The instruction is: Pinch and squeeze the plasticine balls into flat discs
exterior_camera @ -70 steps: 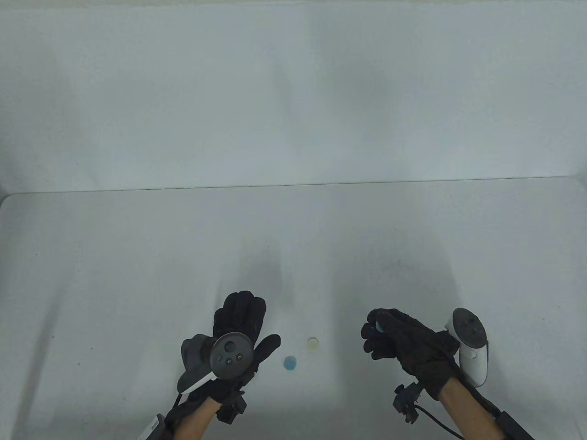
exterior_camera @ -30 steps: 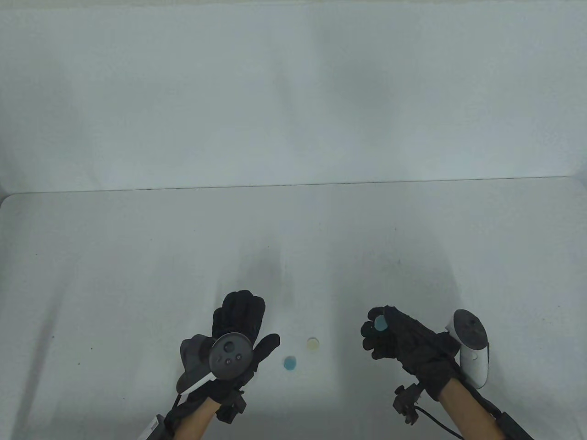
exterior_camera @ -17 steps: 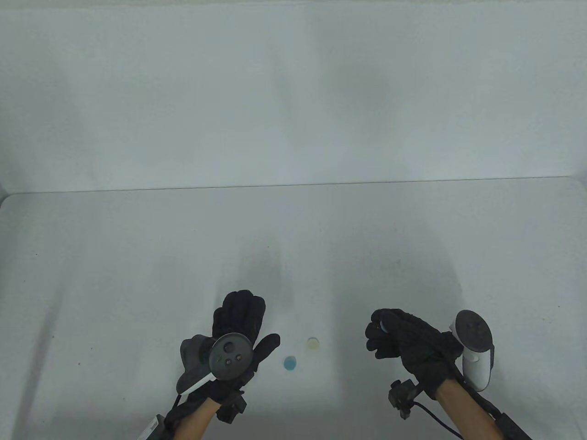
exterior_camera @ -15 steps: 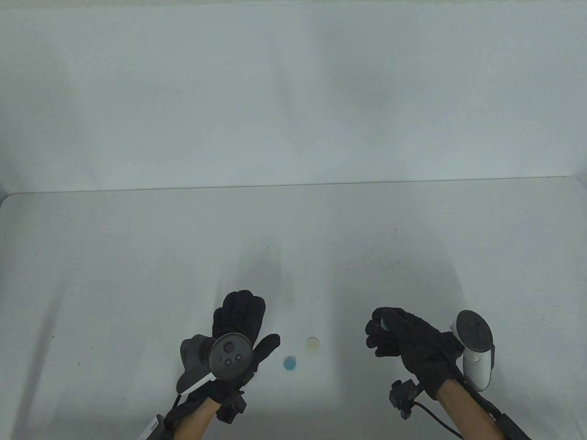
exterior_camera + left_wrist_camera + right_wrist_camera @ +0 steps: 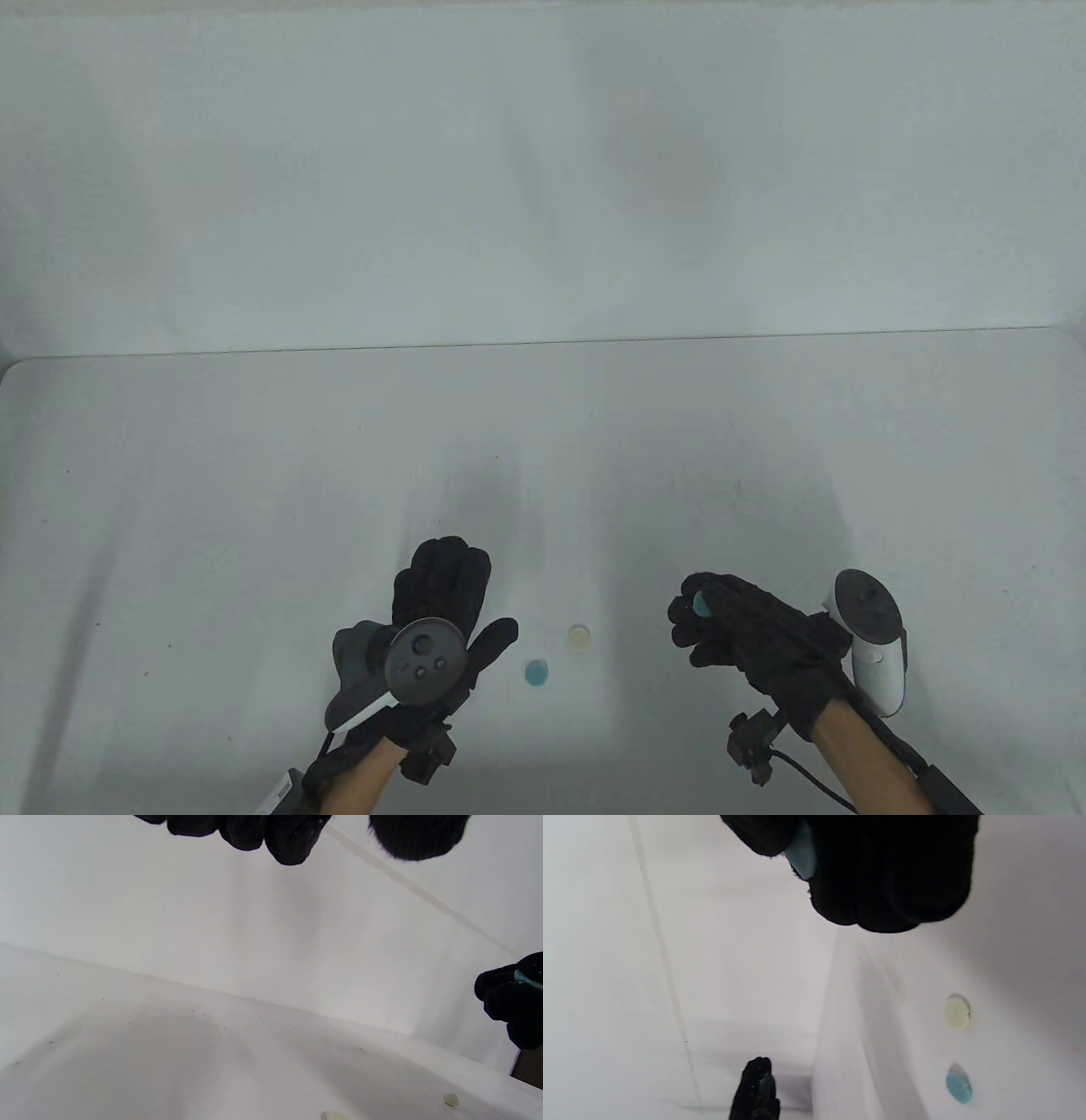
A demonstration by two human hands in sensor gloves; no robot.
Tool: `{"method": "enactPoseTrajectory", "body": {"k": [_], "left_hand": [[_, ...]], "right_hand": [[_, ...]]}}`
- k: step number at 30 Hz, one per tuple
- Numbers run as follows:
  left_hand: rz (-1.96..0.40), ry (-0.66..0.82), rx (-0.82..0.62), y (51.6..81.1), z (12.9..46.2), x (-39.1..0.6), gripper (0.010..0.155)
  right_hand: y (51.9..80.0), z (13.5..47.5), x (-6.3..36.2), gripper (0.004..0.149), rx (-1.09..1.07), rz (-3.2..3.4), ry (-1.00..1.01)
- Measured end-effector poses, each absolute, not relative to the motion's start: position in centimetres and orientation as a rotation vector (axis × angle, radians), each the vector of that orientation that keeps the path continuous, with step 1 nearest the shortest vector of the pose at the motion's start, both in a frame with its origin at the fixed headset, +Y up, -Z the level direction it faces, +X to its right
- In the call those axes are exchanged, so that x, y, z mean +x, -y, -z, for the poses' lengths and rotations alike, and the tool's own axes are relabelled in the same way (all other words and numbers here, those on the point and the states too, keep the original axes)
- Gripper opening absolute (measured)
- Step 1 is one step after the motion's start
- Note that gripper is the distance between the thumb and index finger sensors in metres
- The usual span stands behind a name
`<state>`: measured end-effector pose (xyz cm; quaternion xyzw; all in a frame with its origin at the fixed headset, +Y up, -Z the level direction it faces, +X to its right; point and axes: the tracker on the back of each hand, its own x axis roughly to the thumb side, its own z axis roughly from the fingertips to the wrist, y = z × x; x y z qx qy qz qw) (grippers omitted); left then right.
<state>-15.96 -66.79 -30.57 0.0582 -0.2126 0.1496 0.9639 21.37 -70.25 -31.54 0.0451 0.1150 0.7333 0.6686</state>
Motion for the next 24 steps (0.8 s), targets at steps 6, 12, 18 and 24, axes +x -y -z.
{"method": "enactPoseTrajectory", "body": {"k": [6, 12, 18, 24], "left_hand": [[-0.309, 0.434, 0.129, 66.6, 30.5, -15.9, 0.079], [-0.314, 0.439, 0.134, 66.5, 30.4, -16.0, 0.079], [-0.321, 0.441, 0.130, 66.5, 30.4, -16.0, 0.079], [-0.327, 0.437, 0.137, 66.4, 30.4, -16.2, 0.079]], "right_hand": [[69.6, 31.4, 21.0, 0.042, 0.096, -1.773, -0.254], [68.7, 32.0, 19.7, 0.043, 0.117, -2.001, -0.278], [68.1, 34.1, 17.6, 0.050, 0.149, -2.203, -0.239], [69.9, 36.3, 15.7, 0.041, 0.129, -2.271, -0.301]]}}
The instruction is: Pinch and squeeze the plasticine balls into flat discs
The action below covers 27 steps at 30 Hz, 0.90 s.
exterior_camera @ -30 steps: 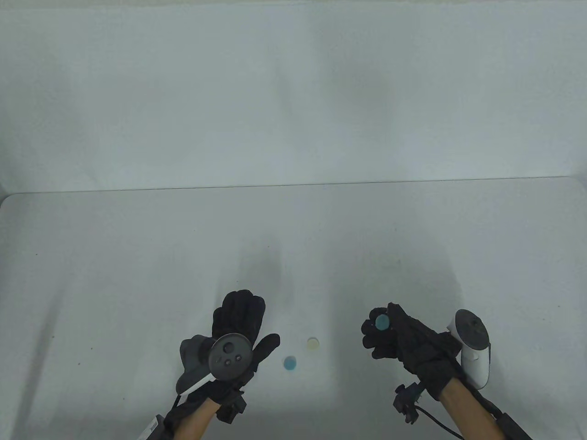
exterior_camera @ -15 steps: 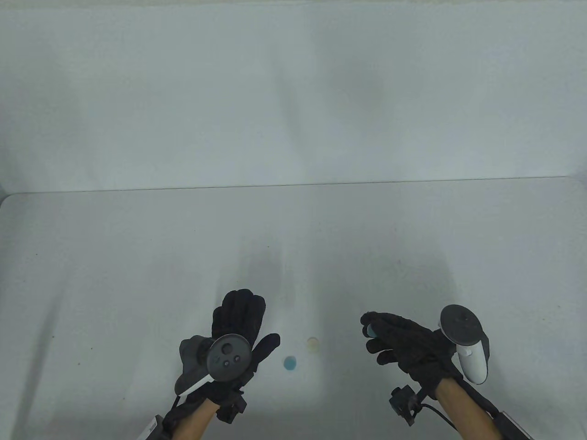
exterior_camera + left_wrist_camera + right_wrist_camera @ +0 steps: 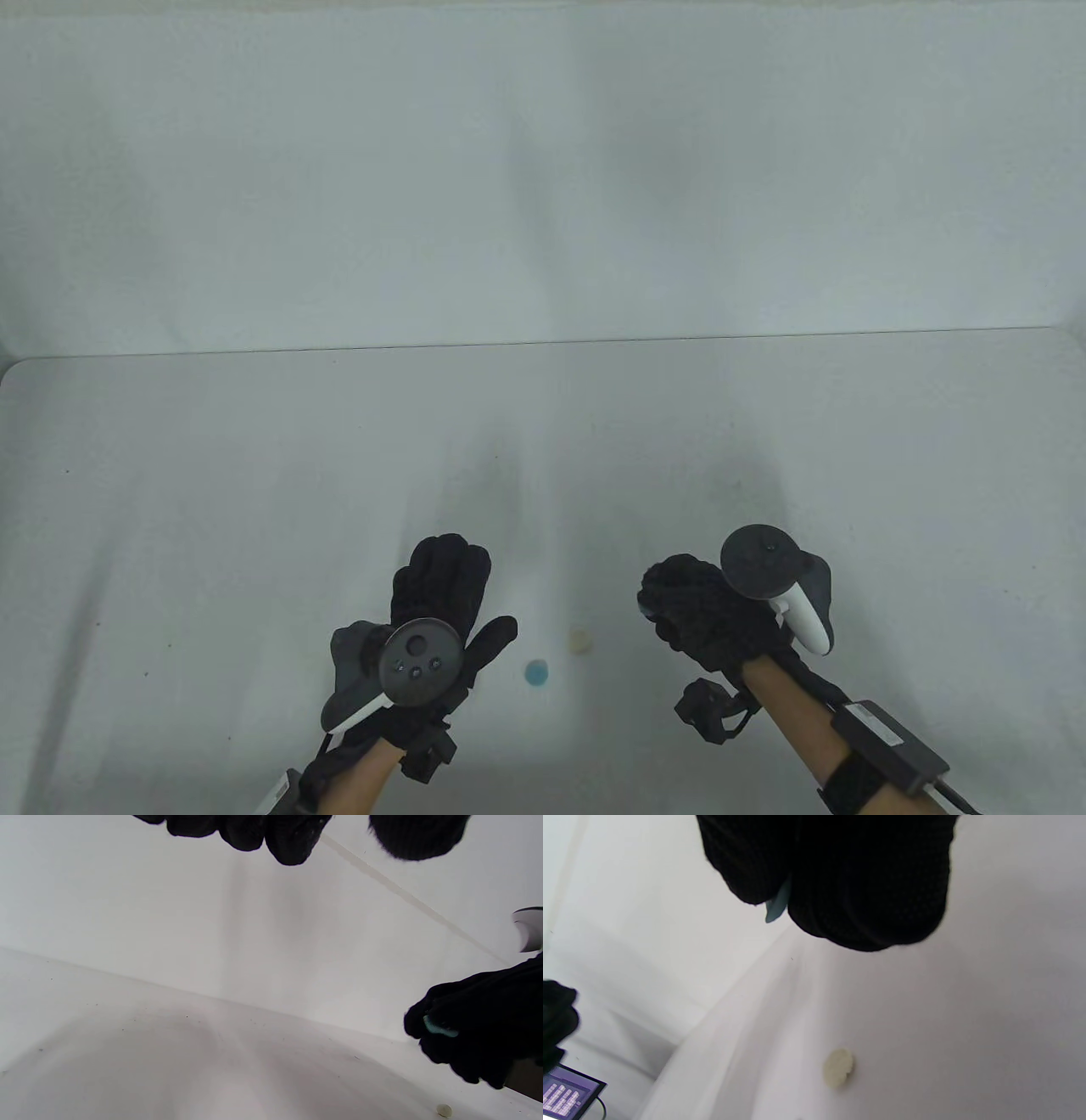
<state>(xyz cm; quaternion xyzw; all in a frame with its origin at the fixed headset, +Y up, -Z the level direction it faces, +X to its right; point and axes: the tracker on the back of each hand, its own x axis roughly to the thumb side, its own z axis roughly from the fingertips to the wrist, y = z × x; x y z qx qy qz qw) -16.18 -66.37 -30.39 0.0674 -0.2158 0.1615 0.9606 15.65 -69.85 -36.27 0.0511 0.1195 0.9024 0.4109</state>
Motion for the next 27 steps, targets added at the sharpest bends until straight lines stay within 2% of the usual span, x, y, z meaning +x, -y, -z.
{"method": "enactPoseTrajectory", "body": {"k": [11, 15, 27], "left_hand": [[-0.331, 0.435, 0.141, 66.3, 30.4, -16.3, 0.079], [-0.331, 0.433, 0.142, 66.2, 30.4, -16.3, 0.079], [-0.330, 0.433, 0.134, 66.2, 30.4, -16.3, 0.079]], "right_hand": [[73.7, 38.4, 13.7, 0.040, 0.063, -2.464, -0.382], [74.2, 38.7, 13.3, 0.040, 0.072, -2.493, -0.415], [74.3, 38.8, 11.5, 0.039, 0.201, -2.763, -0.343]]}}
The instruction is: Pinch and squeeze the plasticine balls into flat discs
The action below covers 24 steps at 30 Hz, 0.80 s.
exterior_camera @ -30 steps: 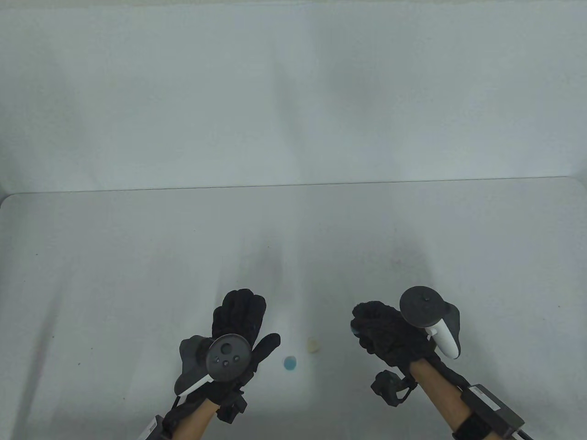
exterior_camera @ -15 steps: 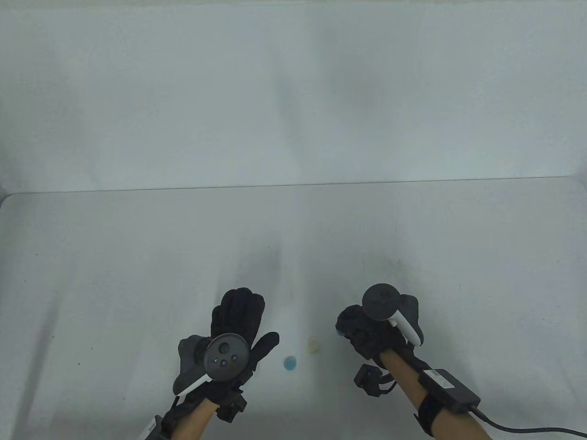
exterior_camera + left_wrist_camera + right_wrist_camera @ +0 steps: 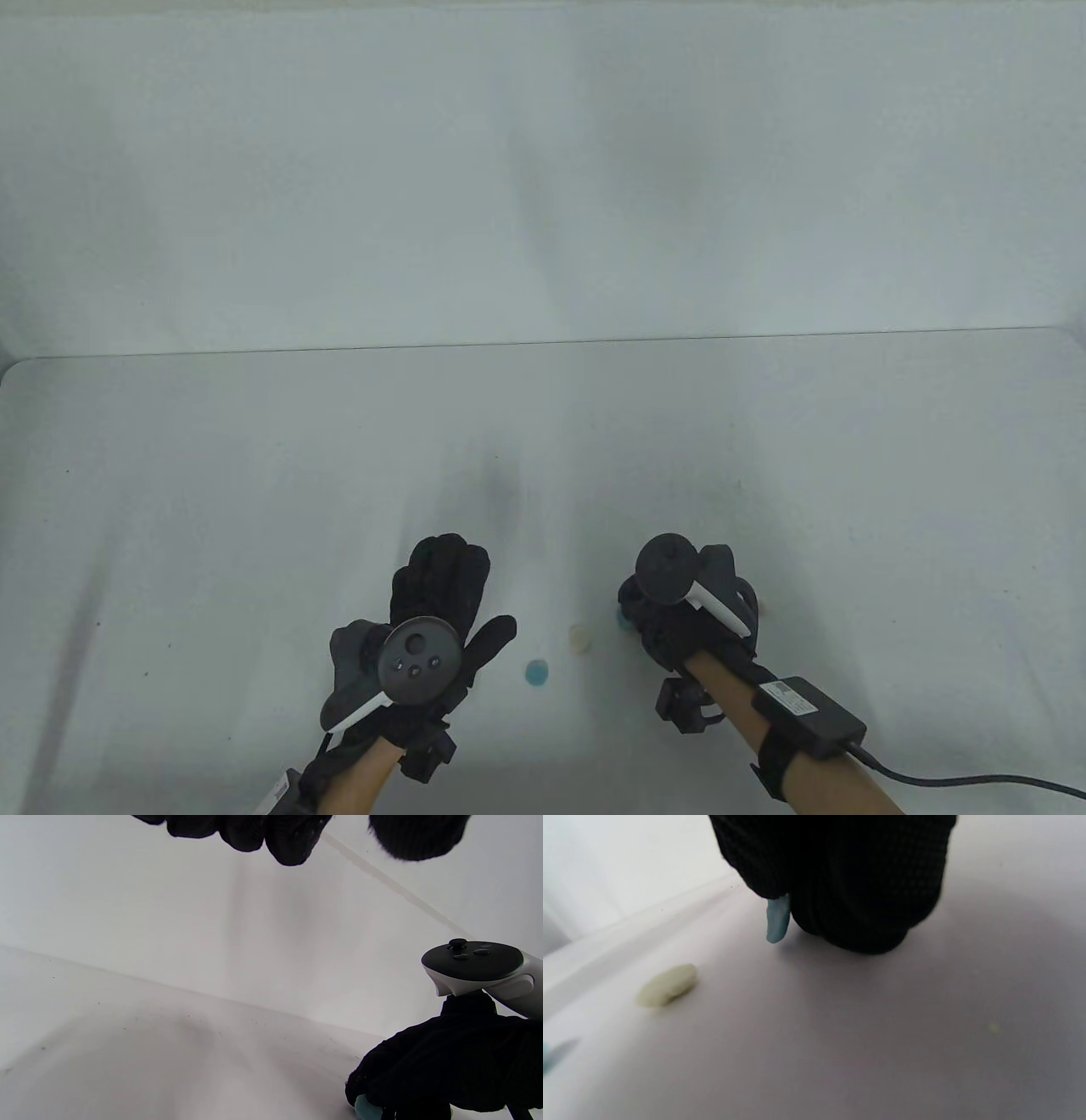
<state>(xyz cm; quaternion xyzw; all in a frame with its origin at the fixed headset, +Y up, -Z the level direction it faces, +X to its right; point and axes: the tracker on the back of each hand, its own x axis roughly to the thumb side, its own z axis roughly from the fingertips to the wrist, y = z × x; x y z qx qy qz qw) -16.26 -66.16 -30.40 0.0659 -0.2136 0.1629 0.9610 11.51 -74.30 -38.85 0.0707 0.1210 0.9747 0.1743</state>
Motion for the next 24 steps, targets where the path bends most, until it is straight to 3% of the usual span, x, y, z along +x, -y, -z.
{"method": "enactPoseTrajectory", "body": {"k": [18, 24], "left_hand": [[-0.332, 0.436, 0.127, 66.1, 30.4, -16.2, 0.079], [-0.339, 0.436, 0.136, 65.9, 30.3, -16.3, 0.079]], "right_hand": [[74.6, 38.5, 10.0, 0.041, 0.345, -3.081, -0.286], [71.8, 38.6, 12.3, 0.046, 0.288, -2.931, -0.259]]}}
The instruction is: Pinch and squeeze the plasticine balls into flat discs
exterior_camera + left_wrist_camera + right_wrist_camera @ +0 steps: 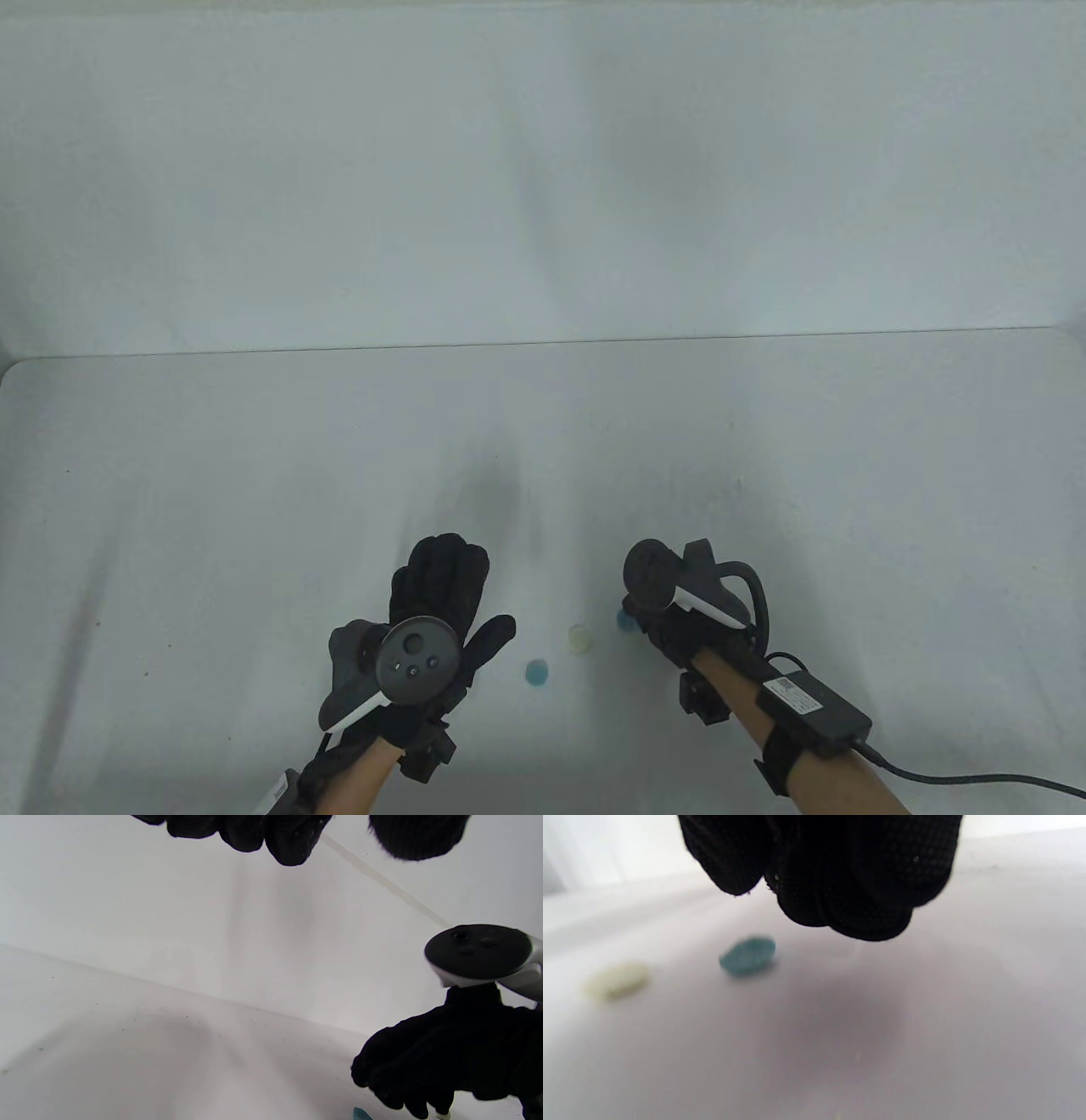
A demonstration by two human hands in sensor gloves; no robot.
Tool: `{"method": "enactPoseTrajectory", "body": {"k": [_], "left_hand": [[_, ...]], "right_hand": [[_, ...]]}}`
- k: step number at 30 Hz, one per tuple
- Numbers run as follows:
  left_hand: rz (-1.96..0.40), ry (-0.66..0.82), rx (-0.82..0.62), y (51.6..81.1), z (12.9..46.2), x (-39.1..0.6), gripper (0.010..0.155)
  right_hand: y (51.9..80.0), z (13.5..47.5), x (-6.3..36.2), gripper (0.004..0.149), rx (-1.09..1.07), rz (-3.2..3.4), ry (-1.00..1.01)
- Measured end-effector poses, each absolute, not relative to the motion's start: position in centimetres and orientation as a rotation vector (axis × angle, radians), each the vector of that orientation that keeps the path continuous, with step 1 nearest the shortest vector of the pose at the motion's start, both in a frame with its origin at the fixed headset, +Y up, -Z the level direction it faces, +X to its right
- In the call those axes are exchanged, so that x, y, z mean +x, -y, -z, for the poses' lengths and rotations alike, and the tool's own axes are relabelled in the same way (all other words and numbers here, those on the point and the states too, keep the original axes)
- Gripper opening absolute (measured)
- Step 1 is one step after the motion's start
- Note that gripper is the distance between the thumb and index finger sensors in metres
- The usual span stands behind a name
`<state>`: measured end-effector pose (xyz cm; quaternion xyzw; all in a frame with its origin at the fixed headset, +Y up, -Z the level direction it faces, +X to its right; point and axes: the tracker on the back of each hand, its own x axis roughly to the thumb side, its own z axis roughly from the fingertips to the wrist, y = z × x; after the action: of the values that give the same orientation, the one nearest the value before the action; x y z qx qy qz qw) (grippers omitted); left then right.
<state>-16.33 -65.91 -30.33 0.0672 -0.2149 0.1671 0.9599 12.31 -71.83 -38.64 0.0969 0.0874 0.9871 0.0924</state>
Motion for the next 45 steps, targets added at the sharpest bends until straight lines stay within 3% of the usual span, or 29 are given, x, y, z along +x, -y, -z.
{"method": "enactPoseTrajectory", "body": {"k": [7, 10, 16, 26, 45], "left_hand": [[-0.333, 0.438, 0.138, 65.9, 30.3, -16.3, 0.079], [-0.330, 0.435, 0.136, 65.9, 30.3, -16.3, 0.079], [-0.326, 0.431, 0.134, 65.9, 30.3, -16.3, 0.079], [-0.328, 0.425, 0.135, 65.8, 30.3, -16.3, 0.079], [-0.328, 0.424, 0.123, 66.0, 30.4, -16.4, 0.079]], "right_hand": [[67.2, 37.7, 18.3, 0.048, 0.217, -2.871, -0.129], [66.8, 37.6, 20.3, 0.048, 0.177, -2.903, -0.126], [68.8, 37.8, 23.7, 0.050, 0.057, -2.971, -0.209], [74.0, 38.8, 24.0, 0.057, 0.031, -3.050, -0.454], [75.2, 38.9, 22.9, 0.044, 0.123, -3.163, -0.416]]}}
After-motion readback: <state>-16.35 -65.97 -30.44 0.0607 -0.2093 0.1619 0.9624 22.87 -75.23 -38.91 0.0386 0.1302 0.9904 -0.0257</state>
